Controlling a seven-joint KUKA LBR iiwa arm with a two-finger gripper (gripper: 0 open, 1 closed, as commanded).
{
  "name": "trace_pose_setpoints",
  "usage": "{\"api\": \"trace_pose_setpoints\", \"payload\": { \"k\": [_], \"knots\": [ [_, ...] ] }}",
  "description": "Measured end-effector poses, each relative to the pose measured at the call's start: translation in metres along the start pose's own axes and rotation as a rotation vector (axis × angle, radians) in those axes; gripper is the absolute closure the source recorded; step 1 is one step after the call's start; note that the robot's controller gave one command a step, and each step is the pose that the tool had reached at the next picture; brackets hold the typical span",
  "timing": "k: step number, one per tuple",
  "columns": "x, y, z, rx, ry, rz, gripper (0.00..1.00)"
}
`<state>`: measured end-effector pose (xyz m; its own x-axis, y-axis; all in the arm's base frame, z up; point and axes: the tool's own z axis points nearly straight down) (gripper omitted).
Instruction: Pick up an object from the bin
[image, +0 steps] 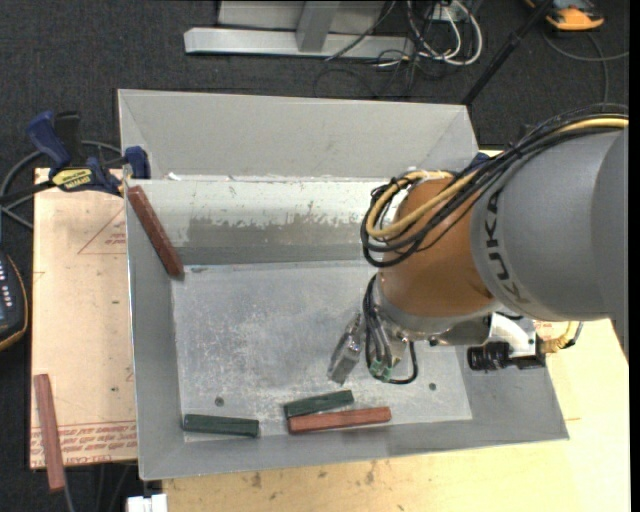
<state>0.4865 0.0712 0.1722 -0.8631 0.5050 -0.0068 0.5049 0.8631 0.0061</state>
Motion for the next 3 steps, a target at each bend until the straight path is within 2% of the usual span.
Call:
{"api": "trace_pose_setpoints", "payload": {
  "k": [1, 2, 3],
  "knots": [
    [0.001, -0.002, 0.004, 0.006, 0.006, 0.001, 0.0],
    [-0.004, -0.027, 0.098, 0.011, 0.014, -0.012, 0.0],
    [-0.007, -0.024, 0.092, 0.003, 0.003, -0.014, 1.0]
  ]
}}
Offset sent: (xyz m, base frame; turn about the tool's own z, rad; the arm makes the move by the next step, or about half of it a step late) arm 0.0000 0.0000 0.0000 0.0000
